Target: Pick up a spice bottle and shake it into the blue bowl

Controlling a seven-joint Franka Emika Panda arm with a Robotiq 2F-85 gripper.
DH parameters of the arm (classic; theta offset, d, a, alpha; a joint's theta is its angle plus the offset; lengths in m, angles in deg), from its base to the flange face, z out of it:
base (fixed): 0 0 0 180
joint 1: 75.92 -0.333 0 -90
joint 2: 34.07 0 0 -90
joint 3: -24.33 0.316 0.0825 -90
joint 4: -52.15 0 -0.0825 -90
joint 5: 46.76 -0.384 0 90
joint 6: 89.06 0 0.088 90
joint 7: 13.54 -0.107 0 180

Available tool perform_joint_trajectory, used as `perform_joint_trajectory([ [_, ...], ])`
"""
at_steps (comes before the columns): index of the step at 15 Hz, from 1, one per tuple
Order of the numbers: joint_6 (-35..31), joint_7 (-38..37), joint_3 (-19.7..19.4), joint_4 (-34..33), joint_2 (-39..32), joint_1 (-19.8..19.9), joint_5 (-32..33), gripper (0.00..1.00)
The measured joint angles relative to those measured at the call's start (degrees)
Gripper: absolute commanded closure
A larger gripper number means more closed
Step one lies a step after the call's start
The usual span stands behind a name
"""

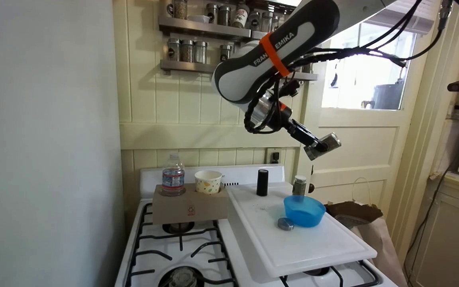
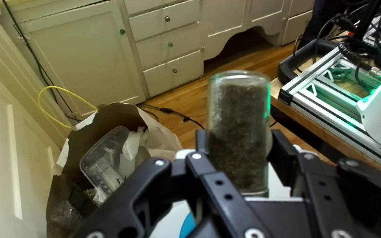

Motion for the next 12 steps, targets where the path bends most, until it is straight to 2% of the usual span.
perform_joint_trajectory([
  [3,0.2,2.4,-0.3,0.2,-0.2,0.4,-0.5,0.77],
  [5,2.8,2.1,-0.6,0.2,-0.7,0.4,1.1,0.77],
  [12,4.7,1.8,-1.4,0.2,-1.9,0.9,3.0,0.77],
])
